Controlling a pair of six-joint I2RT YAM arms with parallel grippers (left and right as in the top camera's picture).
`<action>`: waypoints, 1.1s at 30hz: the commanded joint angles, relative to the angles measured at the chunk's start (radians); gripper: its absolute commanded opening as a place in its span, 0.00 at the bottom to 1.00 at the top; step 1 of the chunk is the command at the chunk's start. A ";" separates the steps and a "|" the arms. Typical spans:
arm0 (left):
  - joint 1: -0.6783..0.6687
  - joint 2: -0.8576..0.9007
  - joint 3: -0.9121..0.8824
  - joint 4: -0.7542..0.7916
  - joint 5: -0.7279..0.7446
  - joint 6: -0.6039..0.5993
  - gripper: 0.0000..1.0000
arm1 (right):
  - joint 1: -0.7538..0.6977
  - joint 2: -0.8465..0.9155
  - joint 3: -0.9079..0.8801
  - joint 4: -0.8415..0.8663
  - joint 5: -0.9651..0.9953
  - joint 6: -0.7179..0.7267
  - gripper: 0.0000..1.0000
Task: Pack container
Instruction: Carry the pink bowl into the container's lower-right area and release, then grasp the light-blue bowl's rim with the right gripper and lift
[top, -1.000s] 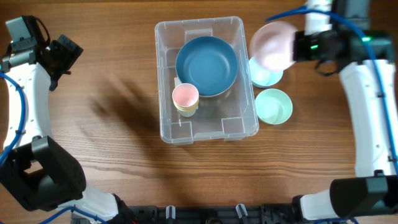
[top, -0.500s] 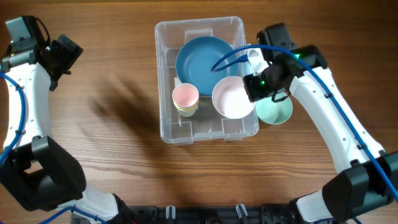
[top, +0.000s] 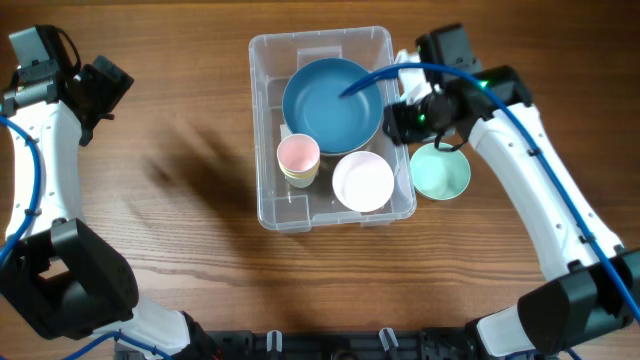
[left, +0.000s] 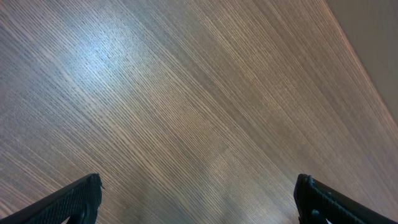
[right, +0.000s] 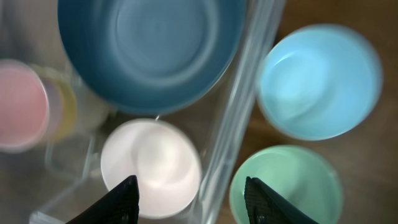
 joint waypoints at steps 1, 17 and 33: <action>0.003 0.007 0.010 0.000 0.001 0.005 1.00 | -0.052 -0.006 0.101 0.017 0.161 0.068 0.56; 0.003 0.008 0.010 0.000 0.001 0.005 1.00 | -0.323 0.238 0.083 0.154 0.030 0.128 0.56; 0.003 0.008 0.010 0.000 0.001 0.005 1.00 | -0.322 0.518 0.058 0.304 -0.007 0.183 0.37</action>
